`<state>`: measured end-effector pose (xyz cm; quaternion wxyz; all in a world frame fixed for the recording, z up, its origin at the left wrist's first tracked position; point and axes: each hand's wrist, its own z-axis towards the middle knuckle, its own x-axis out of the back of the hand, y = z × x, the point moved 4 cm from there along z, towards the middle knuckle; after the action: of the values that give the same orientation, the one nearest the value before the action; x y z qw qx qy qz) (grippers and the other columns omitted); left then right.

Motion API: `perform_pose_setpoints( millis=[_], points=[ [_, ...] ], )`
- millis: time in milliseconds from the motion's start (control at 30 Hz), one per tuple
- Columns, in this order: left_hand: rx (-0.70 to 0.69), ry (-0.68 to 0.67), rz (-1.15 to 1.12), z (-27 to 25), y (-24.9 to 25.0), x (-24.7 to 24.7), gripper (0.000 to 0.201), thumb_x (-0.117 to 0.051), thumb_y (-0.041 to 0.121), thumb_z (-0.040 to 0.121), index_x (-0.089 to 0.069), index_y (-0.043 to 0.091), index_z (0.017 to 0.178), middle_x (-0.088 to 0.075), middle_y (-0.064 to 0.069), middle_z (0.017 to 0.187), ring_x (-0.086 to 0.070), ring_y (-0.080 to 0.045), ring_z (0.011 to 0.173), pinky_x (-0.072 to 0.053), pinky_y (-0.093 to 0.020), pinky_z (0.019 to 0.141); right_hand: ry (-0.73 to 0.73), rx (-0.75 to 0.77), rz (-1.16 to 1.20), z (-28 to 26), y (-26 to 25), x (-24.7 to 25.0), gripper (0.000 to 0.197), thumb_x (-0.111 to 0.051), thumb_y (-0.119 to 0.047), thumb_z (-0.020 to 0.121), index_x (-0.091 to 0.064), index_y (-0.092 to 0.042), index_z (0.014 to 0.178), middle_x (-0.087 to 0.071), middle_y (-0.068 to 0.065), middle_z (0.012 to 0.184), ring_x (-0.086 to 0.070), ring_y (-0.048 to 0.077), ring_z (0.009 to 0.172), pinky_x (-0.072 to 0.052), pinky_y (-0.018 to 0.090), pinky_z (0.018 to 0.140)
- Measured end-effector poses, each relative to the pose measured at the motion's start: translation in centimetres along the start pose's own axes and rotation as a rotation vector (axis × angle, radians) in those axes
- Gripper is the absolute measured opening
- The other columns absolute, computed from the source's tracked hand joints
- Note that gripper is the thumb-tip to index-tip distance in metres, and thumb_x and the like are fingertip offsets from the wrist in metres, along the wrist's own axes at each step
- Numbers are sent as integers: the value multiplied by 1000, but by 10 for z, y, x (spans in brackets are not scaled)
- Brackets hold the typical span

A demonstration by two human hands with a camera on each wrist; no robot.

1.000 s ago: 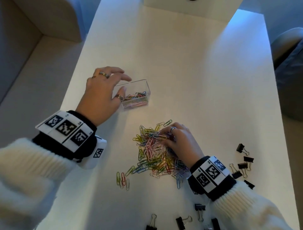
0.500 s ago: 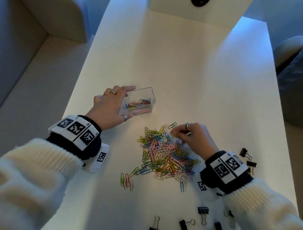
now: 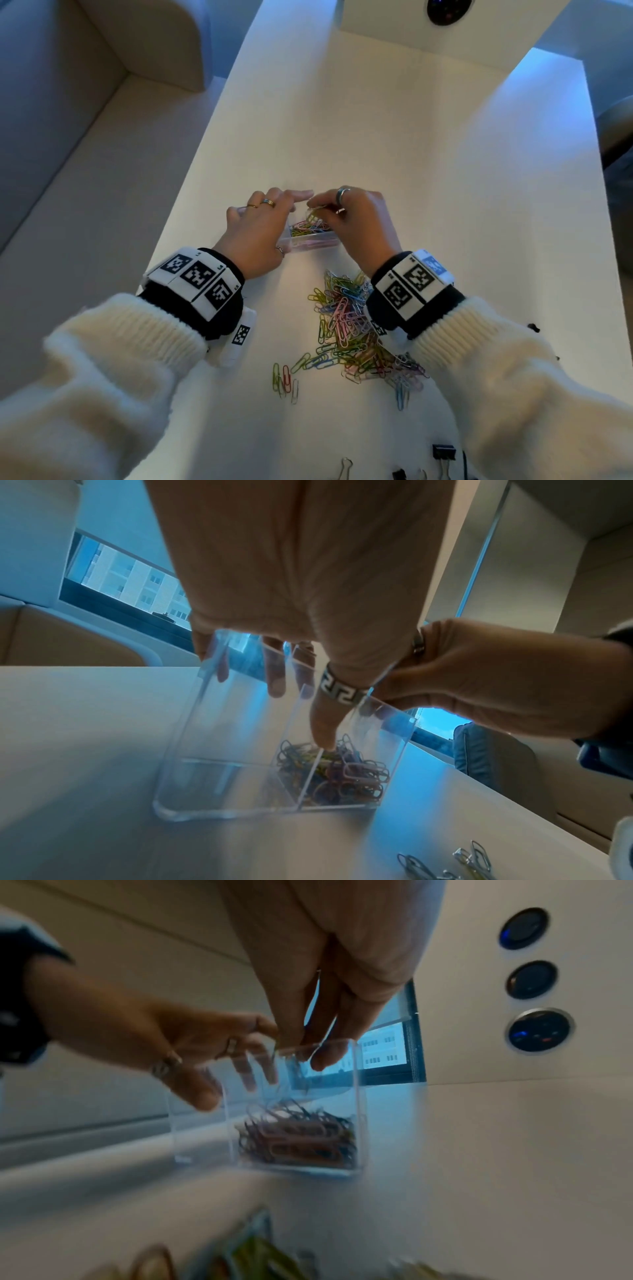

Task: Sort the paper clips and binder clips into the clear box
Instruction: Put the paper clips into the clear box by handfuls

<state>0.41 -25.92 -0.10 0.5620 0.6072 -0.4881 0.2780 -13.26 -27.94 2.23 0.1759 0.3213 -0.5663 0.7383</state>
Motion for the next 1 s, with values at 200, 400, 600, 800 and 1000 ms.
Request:
perform_pose_setpoints(
  millis=[200,400,600,800,1000],
  points=[
    [-2,23,-14,0,-1,-2,77,-58,11,81,-18,40,140,-39,6,126,-34,-16,118,-27,-37,91,-67,249,-425,-9,4,-8,30,-56,-39,84,-69,-17,100,-73,-1,96,-68,16,89,-34,33,92],
    [-2,44,20,0,0,-2,77,-55,10,80,-16,39,141,-38,5,127,-33,-17,116,-23,-33,83,-494,264,-770,-9,14,-17,43,-49,-49,86,-55,-27,121,-59,-10,123,-51,15,115,-5,42,99],
    [-6,30,41,1,1,-2,77,-58,12,82,-15,38,141,-36,5,130,-32,-18,119,-28,-38,89,-457,272,-816,-4,9,-7,24,-42,-27,94,-61,-21,107,-62,-6,105,-53,16,106,-17,41,101],
    [-3,35,36,1,0,-3,76,-57,11,82,-15,38,141,-37,4,129,-32,-18,119,-26,-36,86,-510,218,-743,-3,8,-13,26,-40,-24,93,-61,-25,108,-62,-9,105,-47,15,110,-23,39,96],
    [-12,63,8,8,0,-1,76,-55,7,81,-17,38,140,-38,4,130,-32,-18,119,-22,-34,84,-321,65,-267,4,6,14,20,-56,-32,88,-65,-25,103,-66,-9,102,-56,6,93,-37,24,94]
  ],
)
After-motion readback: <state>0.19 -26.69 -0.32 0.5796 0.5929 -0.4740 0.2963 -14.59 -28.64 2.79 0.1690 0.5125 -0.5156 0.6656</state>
